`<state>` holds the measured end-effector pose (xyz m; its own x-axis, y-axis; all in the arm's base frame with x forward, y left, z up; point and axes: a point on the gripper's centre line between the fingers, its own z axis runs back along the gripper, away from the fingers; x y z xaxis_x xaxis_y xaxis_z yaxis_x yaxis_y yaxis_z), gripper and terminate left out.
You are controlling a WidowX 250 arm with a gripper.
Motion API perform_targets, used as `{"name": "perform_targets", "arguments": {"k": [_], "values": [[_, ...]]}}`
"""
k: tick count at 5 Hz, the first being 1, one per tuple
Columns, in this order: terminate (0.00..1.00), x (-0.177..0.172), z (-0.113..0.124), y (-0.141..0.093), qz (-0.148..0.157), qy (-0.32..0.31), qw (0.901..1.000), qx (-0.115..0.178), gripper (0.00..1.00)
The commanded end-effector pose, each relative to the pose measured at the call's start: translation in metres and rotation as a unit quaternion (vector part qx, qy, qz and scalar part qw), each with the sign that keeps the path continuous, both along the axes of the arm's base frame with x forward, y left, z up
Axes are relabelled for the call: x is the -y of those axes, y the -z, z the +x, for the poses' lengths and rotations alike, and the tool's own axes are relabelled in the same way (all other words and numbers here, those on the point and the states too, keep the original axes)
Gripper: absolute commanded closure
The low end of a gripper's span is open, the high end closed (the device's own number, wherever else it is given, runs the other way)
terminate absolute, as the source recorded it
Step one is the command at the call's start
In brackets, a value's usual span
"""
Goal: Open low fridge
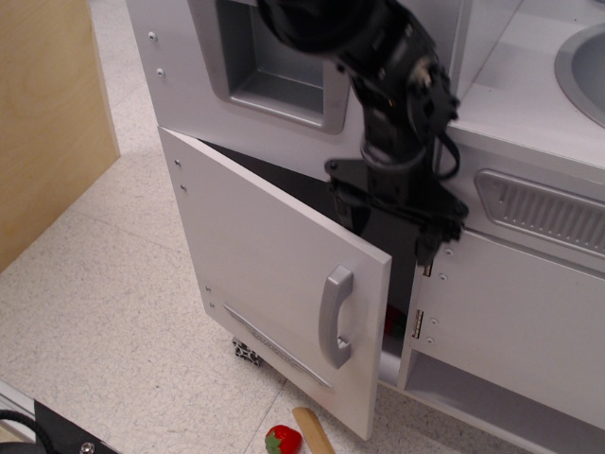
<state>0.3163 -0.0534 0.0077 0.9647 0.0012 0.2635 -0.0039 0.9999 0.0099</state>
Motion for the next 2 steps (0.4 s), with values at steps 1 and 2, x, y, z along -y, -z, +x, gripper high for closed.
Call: {"name": "perform_targets", "arguments": {"k": [1,2], "values": [[0.00,-0.007,0.009,0.011,0.010,0.008,0.9995,0.029,0.00],[0.00,-0.023,-0.011,0.015,0.022,0.007,0.9997,0.006,0.00]]}}
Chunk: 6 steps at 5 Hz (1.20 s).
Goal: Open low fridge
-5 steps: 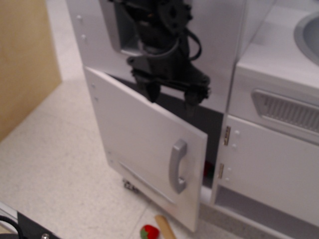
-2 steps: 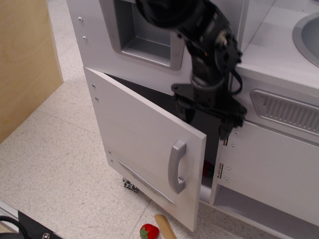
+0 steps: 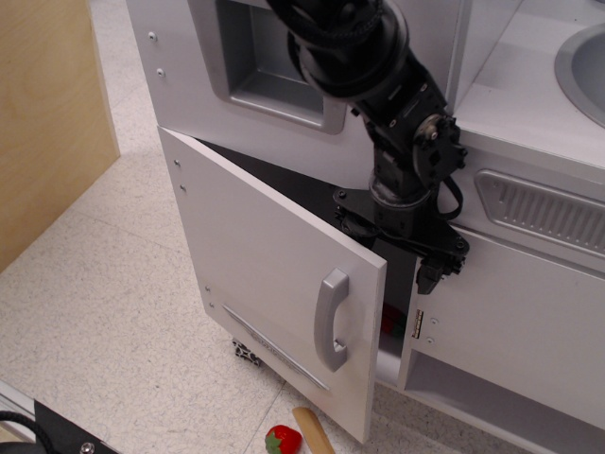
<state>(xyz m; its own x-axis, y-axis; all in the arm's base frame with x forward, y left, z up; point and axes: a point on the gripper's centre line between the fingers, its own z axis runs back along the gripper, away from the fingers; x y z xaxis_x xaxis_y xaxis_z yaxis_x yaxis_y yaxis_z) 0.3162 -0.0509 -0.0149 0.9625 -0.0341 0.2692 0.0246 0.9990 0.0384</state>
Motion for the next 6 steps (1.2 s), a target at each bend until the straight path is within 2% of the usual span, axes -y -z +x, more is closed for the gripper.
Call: {"name": "perform_targets", "arguments": {"k": [1,3,5,6], "values": [[0.00,-0.040,-0.032,-0.004,0.018,-0.010,0.9996,-0.018,0.00],[0.00,-0.083,-0.067,-0.001,0.038,-0.003,0.9985,-0.039,0.00],[0.00,-0.133,-0.087,0.003,0.069,-0.018,0.9963,-0.048,0.00],[0.00,-0.155,-0.094,0.004,0.091,-0.021,0.9952,-0.030,0.00]]}}
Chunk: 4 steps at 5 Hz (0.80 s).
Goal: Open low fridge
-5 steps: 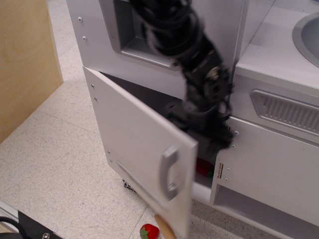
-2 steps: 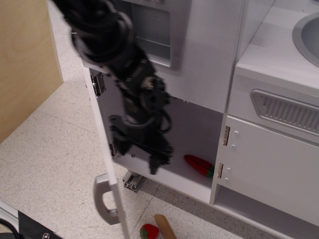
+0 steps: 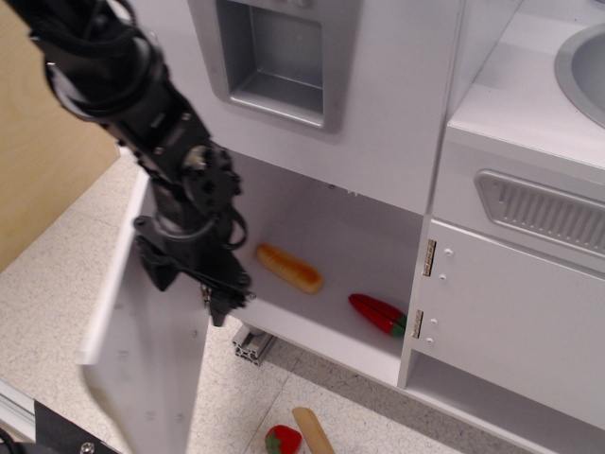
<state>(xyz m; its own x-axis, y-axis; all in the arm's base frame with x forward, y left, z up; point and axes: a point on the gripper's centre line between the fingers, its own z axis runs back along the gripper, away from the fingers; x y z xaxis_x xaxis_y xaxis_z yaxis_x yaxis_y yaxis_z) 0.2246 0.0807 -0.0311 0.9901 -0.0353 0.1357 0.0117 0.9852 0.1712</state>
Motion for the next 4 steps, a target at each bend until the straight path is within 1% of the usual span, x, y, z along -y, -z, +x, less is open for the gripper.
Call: {"name": "perform_targets", "arguments": {"k": [1,3,4], "values": [[0.00,-0.0477,-0.0087,-0.0109,0.043,0.000,0.9984,0.038,0.00],[0.00,-0.0477,-0.0087,-0.0109,0.043,0.000,0.9984,0.038,0.00],[1.00,-0.0477,-0.0087,-0.0109,0.043,0.000,0.9984,0.038,0.00]]}}
